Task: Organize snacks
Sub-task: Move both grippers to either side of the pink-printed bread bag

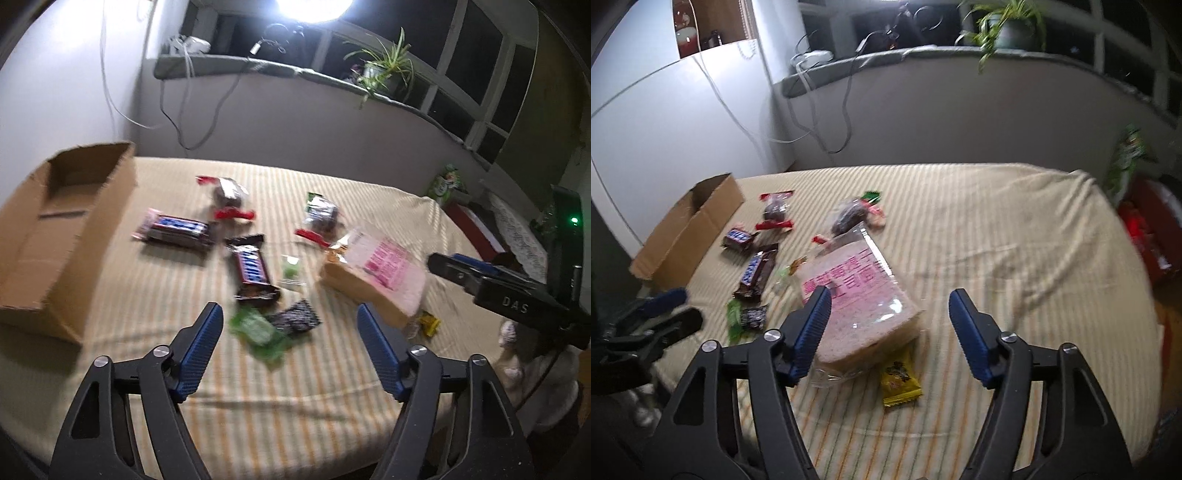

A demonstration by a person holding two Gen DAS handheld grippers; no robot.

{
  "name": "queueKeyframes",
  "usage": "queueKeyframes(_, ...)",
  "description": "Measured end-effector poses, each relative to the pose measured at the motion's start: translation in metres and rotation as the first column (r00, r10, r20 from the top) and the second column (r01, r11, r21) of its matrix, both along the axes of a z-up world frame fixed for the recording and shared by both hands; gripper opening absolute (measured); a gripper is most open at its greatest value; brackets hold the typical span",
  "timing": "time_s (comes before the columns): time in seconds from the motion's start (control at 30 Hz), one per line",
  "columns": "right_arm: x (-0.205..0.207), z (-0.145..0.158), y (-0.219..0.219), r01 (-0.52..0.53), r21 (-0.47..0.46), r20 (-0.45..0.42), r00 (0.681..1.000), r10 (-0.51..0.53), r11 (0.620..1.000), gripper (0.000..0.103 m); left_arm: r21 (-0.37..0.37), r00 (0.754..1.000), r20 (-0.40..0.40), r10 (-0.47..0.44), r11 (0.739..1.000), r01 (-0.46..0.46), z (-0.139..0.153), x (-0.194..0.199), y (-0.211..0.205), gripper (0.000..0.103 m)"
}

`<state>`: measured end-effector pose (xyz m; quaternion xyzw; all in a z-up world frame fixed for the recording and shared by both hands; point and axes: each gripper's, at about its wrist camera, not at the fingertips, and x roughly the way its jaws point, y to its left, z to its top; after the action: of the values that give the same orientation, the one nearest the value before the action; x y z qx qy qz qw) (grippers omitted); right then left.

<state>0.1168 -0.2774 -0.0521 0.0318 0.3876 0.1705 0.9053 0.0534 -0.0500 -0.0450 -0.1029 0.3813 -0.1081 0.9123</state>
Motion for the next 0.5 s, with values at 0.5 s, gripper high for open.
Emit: queueKeyframes(0.5, 0.065, -0.032, -0.009, -0.138, 0.171, -0.219, 0.96, 0.174, 0.976, 0.065, -0.176, 0.979, -0.106, -0.174, 0.972, 0.154, -0.019, 0.033, -0.047, 0.059)
